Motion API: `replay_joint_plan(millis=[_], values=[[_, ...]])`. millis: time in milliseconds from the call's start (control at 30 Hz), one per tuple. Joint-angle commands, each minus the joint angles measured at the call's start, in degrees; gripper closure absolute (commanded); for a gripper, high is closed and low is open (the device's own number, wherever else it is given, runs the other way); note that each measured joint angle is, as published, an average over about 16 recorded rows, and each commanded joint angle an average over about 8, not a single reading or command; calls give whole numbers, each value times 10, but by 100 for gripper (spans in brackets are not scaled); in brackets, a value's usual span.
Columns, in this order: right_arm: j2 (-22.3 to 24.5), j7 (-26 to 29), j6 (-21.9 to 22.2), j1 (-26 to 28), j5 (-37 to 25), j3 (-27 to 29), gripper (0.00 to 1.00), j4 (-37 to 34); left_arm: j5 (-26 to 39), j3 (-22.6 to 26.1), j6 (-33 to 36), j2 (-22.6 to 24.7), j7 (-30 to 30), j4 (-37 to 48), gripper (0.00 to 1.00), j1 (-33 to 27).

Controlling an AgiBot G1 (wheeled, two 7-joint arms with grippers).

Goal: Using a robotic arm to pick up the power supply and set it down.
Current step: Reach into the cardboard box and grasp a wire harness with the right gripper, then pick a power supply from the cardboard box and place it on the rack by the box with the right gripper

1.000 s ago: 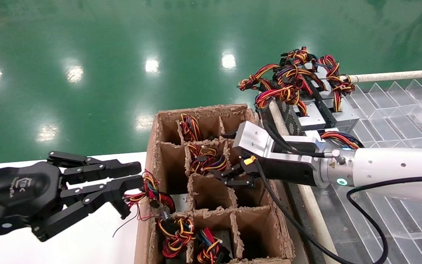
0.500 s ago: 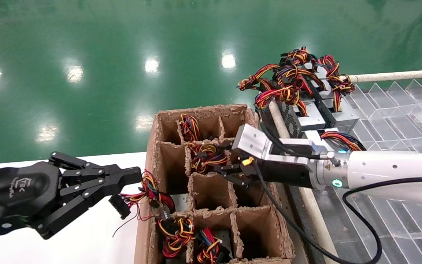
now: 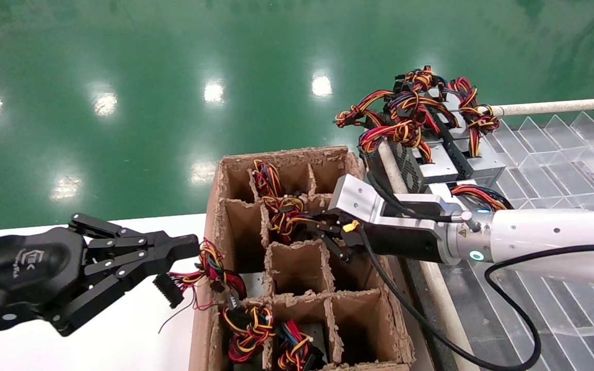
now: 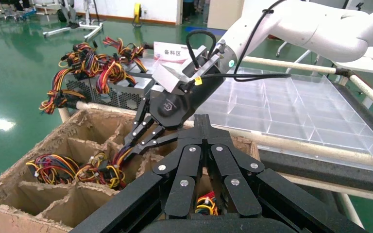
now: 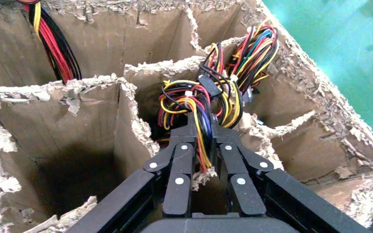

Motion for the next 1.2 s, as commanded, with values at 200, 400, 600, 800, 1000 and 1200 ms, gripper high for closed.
replay_joint_plan(millis=[200,400,600,800,1000,1200], values=[[0,-12,-3,6,2,1,100,8,0,0,0,0,0,0,100,0],[9,-22,-4,15,12,11,100,36,0,0,0,0,0,0,100,0],[26,-47,-6,34,44,37,100,59,0,0,0,0,0,0,100,0],[53,-88,-30,66,125,86,100,65,0,0,0,0,0,0,100,0],[95,-95,-65,76,231,144,100,60,0,0,0,0,0,0,100,0],[146,-76,-98,77,314,193,100,48,0,0,0,0,0,0,100,0]])
